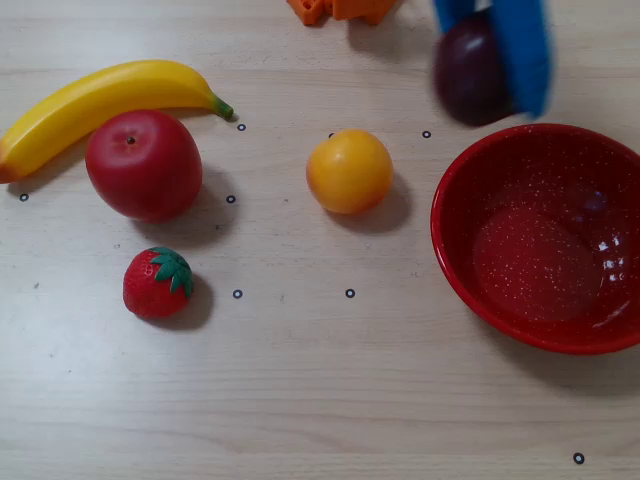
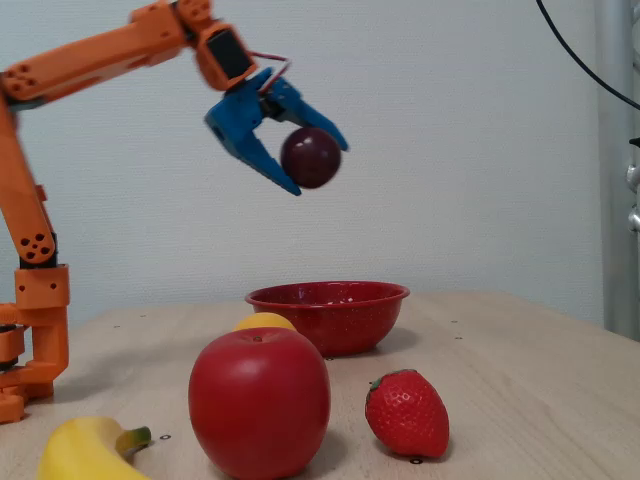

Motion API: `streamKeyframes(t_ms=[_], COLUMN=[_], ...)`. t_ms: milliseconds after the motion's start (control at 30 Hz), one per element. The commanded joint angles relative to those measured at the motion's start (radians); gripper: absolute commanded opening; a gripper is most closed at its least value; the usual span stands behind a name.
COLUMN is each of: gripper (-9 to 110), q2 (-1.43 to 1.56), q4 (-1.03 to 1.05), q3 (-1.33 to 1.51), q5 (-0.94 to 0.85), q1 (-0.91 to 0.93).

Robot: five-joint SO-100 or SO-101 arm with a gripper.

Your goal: Put plum in the red bowl.

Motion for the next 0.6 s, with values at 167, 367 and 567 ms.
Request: streamKeyframes(t_ms=[167, 367, 567], gripper=[0, 0, 0], q2=[0.083, -0.120, -0.417], q4=[-0.218, -0.176, 0.005], q3=[0.127, 0.028, -0.262], q5=[0.077, 0.086, 0.080], q1=[0.156, 0.218, 0.235])
